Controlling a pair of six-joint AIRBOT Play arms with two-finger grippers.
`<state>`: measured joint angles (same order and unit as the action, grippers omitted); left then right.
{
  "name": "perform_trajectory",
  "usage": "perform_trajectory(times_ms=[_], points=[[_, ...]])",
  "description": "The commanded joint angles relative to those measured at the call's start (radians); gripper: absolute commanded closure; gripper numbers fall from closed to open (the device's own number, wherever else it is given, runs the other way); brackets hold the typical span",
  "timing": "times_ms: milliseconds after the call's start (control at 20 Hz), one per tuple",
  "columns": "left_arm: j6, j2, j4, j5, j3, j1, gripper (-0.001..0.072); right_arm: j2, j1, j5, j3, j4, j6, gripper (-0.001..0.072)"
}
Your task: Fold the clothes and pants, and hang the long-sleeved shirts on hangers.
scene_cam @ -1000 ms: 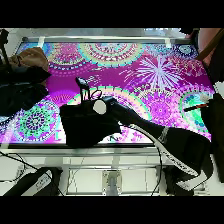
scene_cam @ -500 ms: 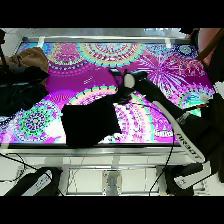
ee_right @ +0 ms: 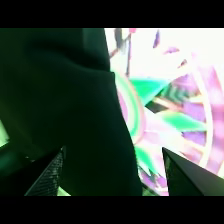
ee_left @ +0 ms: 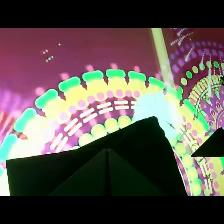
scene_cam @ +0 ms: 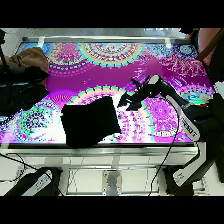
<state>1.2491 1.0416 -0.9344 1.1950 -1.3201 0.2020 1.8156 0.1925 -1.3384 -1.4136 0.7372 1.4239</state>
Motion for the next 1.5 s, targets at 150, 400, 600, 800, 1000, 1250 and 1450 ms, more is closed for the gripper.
perform_trajectory(times_ms=[150, 400, 600, 800, 1000, 1250, 1450], points=[[0.026, 0.0, 0.0, 0.001, 0.0, 0.001, 0.0698, 0.107, 0.011, -0.029, 0.006, -0.134, -0.137, 0.0039], [0.026, 0.0, 0.0, 0.003, 0.0, 0.001, 0.0698, 0.166, 0.069, -0.029, 0.006, -0.244, -0.199, 0.0039], [0.026, 0.0, 0.0, 0.004, 0.0, 0.001, 0.0698, 0.194, 0.135, -0.021, 0.006, -0.313, -0.242, 0.004], [0.026, 0.0, 0.0, 0.004, 0.0, 0.001, 0.0697, 0.193, 0.183, 0.082, -0.011, -0.343, -0.263, 0.0399], [0.025, 0.0, -0.001, 0.011, 0.0, 0.001, 0.0698, 0.159, 0.129, 0.058, -0.064, -0.338, -0.252, 0.0675], [0.025, 0.0, -0.001, 0.011, 0.0, 0.001, 0.0698, -0.055, -0.137, 0.004, -0.071, -0.107, -0.148, 0.0675], [0.025, 0.0, -0.006, 0.011, 0.0, 0.001, 0.0698, -0.298, -0.459, -0.068, -0.071, 0.064, -0.079, 0.0677]])
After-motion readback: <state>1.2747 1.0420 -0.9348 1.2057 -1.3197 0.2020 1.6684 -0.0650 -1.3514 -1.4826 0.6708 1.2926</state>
